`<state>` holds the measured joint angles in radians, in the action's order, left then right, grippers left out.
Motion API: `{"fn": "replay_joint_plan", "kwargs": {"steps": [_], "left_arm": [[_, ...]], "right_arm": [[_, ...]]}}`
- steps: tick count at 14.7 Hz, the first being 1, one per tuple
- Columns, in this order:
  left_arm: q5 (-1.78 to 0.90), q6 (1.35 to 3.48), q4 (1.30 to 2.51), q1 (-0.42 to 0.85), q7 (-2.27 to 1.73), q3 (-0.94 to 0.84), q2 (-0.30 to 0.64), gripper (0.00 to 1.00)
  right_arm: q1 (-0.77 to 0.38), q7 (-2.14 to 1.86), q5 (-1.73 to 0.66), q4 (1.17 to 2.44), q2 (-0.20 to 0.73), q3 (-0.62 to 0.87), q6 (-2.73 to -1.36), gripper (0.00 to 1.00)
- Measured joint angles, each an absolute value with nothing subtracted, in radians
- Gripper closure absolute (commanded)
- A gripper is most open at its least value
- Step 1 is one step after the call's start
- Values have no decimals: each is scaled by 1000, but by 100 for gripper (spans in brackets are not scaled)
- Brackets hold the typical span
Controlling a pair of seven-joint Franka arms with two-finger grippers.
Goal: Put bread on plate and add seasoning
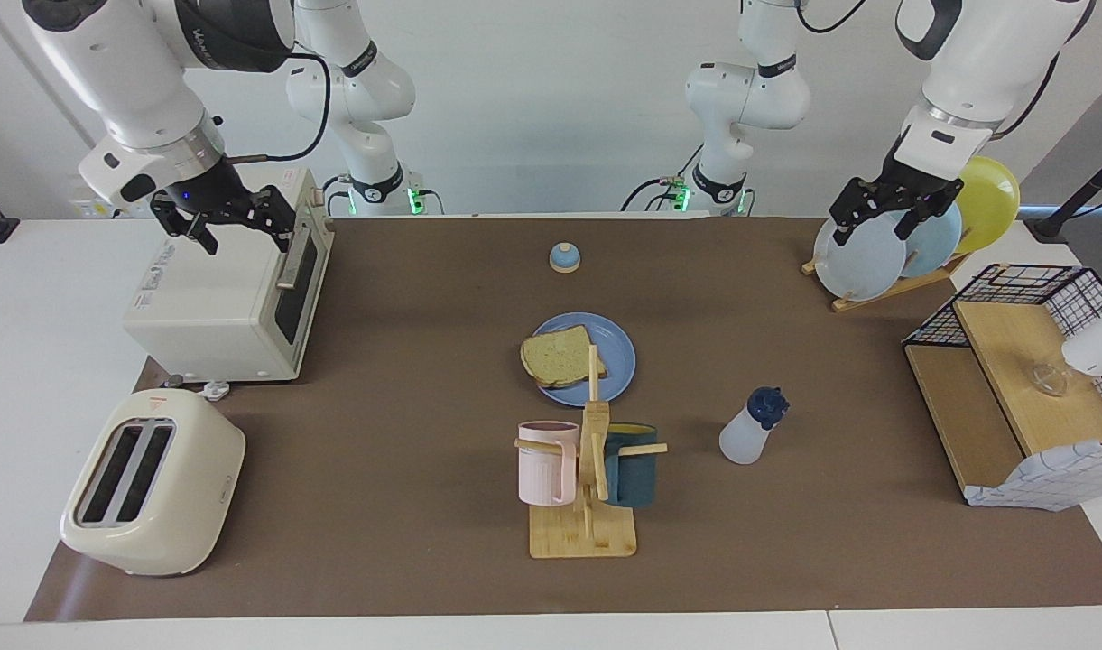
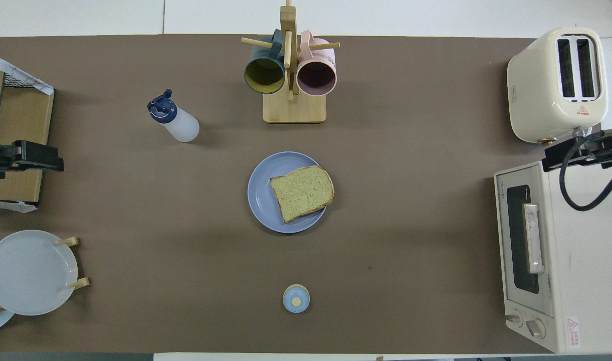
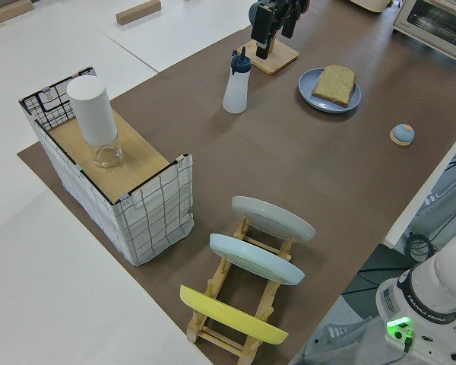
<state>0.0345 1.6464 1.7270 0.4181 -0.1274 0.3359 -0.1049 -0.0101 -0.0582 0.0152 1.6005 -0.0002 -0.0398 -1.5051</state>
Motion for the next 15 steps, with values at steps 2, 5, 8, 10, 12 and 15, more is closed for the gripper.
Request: {"fn": "replay_joint_plan", "kwargs": {"steps": [2, 5, 8, 10, 12, 15], "left_arm": [[34, 1658, 1727, 357, -113, 293, -79, 0], [31, 1670, 1727, 151, -93, 84, -55, 0], [29, 1664, 1718, 65, -93, -11, -45, 0], [20, 1615, 1673, 55, -91, -16, -31, 0], [16, 1542, 1607, 52, -90, -16, -20, 0], [5, 1490, 1561, 42, -86, -32, -19, 0]], "right_arm": [[-10, -58, 15, 1600, 0, -40, -1505, 0], [-10, -58, 15, 1600, 0, -40, -1505, 0], [-10, -58, 15, 1600, 0, -40, -1505, 0], [-10, -58, 15, 1600, 0, -40, -1505, 0], [-10, -58, 15, 1600, 0, -40, -1505, 0], [-10, -58, 15, 1600, 0, -40, -1505, 0]]}}
